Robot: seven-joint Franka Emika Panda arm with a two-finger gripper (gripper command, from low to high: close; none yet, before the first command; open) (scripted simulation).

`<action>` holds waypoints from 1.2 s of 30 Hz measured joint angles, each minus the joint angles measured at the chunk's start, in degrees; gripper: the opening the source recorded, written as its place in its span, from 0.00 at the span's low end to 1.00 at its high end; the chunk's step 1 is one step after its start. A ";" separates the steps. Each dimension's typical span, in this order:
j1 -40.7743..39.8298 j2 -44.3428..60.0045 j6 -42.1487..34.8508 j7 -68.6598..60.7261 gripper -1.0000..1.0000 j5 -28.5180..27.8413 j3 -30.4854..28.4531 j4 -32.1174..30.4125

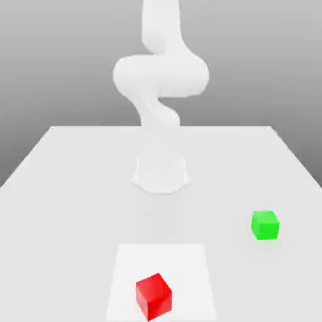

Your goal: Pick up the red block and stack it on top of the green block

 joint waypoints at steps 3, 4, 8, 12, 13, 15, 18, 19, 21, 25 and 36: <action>2.06 6.56 2.54 -4.43 0.50 1.19 -2.13 -1.32; 2.69 8.66 3.37 -5.84 0.50 1.55 -2.79 -1.75; 4.74 17.03 6.56 -11.66 0.50 3.34 -4.93 -3.42; 6.22 25.39 9.75 -17.43 0.50 5.05 -6.43 -5.09; 6.51 27.48 10.55 -18.83 0.50 5.41 -6.71 -5.51; 6.87 31.63 12.16 -21.54 0.50 6.03 -7.07 -6.34; 7.08 37.80 14.61 -25.23 0.50 6.43 -7.26 -7.61; 7.06 39.83 15.44 -26.32 0.50 6.37 -7.25 -8.04; 6.92 43.84 17.13 -28.24 0.50 5.87 -7.25 -8.91; 6.54 51.73 20.99 -30.93 0.50 4.07 -7.39 -10.27; 4.04 62.35 29.38 -33.61 0.00 6.94 -4.30 -8.92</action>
